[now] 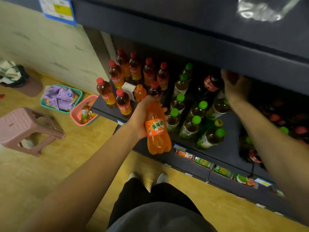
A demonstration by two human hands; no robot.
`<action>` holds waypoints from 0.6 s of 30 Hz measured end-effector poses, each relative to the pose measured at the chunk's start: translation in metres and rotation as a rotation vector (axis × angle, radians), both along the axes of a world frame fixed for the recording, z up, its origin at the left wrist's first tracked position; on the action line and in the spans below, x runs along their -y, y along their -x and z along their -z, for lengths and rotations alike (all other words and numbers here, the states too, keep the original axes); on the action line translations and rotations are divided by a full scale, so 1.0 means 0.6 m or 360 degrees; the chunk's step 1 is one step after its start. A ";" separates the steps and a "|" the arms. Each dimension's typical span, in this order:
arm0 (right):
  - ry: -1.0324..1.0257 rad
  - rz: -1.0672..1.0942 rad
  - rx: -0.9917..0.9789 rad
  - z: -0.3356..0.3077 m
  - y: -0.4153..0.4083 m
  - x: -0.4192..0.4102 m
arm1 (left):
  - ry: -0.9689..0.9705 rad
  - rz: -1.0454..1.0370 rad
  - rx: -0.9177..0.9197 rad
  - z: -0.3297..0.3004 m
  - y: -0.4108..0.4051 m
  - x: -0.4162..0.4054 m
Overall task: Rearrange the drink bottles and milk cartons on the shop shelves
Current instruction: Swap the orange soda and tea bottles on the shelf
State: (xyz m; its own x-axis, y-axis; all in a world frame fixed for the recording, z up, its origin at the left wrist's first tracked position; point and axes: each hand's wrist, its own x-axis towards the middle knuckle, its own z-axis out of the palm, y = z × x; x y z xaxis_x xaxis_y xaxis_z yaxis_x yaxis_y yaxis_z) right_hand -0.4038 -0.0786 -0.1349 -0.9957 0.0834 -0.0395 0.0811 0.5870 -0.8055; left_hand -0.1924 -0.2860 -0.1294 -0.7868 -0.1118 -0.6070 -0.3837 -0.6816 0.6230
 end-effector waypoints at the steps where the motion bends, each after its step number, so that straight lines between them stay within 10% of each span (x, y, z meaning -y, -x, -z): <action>1: 0.0119 0.0084 0.0007 -0.012 -0.006 -0.003 | -0.0003 0.0033 -0.0006 -0.003 0.005 -0.002; 10: 0.1290 0.0303 0.0363 -0.066 -0.100 -0.020 | -0.0091 0.0287 -0.0036 -0.039 0.024 -0.024; 18: 0.1557 0.0181 0.0702 -0.059 -0.240 -0.001 | -0.0094 0.0620 -0.0033 -0.052 0.005 0.007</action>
